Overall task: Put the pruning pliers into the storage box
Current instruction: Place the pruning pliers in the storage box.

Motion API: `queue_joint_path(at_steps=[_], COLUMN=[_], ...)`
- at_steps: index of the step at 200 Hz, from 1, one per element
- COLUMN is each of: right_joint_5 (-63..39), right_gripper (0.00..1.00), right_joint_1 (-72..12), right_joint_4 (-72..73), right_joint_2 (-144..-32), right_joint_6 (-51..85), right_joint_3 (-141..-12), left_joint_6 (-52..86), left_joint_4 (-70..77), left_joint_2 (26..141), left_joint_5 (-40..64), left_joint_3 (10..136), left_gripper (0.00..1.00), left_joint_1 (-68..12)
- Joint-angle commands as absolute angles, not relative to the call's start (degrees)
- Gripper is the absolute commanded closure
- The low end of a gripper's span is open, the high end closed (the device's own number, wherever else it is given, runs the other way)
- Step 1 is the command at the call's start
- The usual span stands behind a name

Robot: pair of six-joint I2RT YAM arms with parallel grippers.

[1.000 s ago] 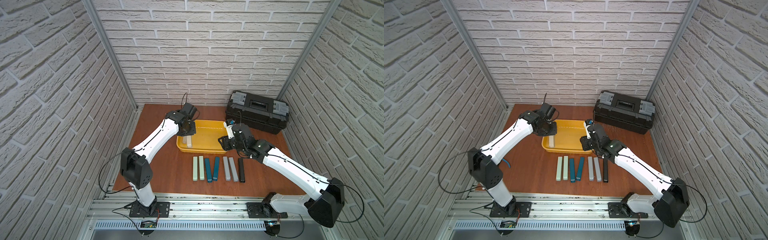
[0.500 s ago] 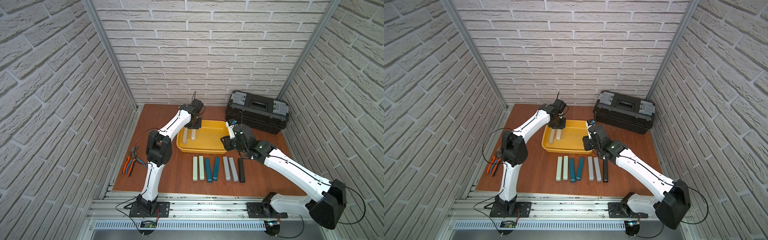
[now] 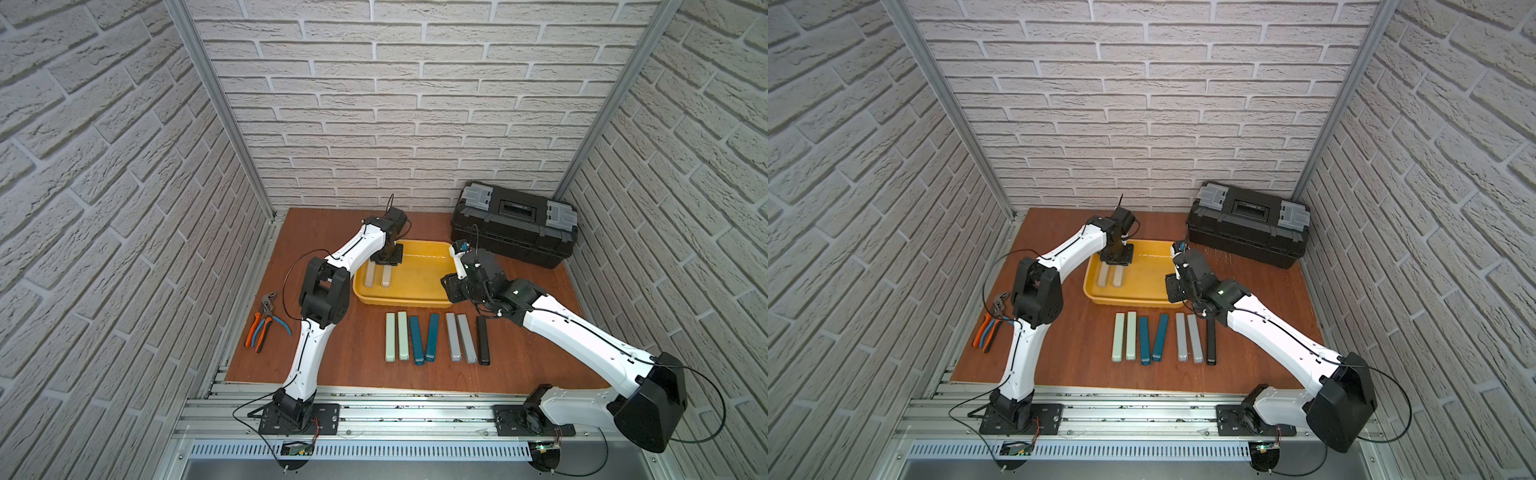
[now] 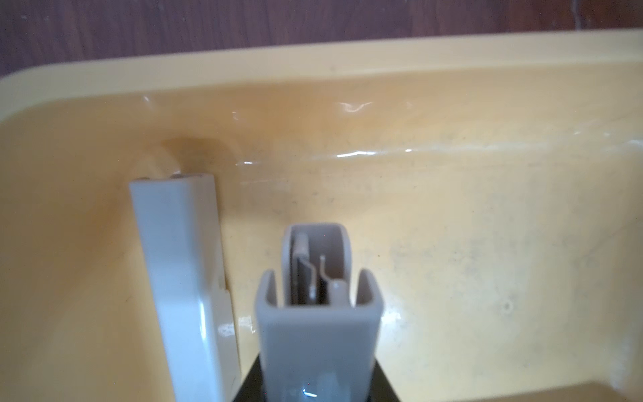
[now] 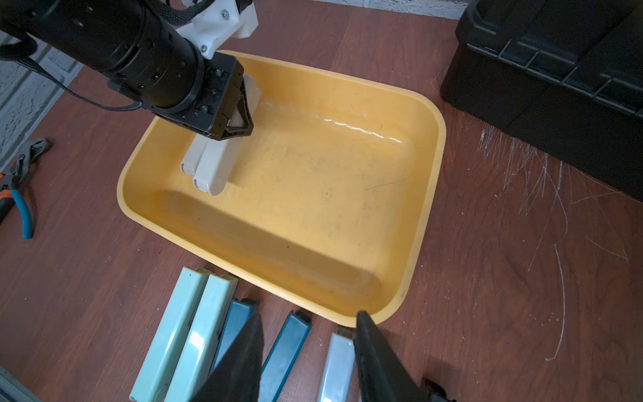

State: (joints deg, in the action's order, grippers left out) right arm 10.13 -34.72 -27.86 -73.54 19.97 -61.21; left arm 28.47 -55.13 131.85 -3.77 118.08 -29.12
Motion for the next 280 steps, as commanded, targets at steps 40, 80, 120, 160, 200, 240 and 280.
queue_joint_path(at_steps=[40,80,120,160,200,240,280], right_joint_5=[10.0,10.3,10.1,9.8,9.9,9.8,9.2], right_gripper=[0.56,0.56,0.56,0.55,0.54,0.54,0.54], right_joint_1=[-35.1,-35.1,-35.1,-35.1,-35.1,-35.0,-35.1], right_joint_4=[-27.5,-27.5,-27.5,-27.6,-28.4,-29.3,-30.2], right_joint_2=[-75.4,-75.9,-76.9,-77.4,-76.8,-75.3,-72.8], right_joint_6=[19.8,19.6,19.8,19.7,19.3,19.3,18.9], right_joint_3=[-62.2,-62.6,-62.6,-63.0,-63.8,-65.0,-65.8], left_joint_6=[26.7,26.6,27.1,28.2,29.3,30.8,32.1], left_joint_4=[-52.0,-51.9,-51.4,-50.2,-50.1,-51.1,-51.8], left_joint_2=[136.9,139.3,139.8,139.7,137.6,132.3,124.5], left_joint_5=[-6.3,-6.3,-6.4,-5.6,-4.4,-3.5,-4.4], left_joint_3=[119.0,120.0,119.2,118.5,119.3,120.6,119.9], left_gripper=[0.71,0.71,0.69,0.62,0.57,0.54,0.51], left_joint_1=[-27.0,-26.1,-25.6,-25.7,-25.7,-27.0,-29.1])
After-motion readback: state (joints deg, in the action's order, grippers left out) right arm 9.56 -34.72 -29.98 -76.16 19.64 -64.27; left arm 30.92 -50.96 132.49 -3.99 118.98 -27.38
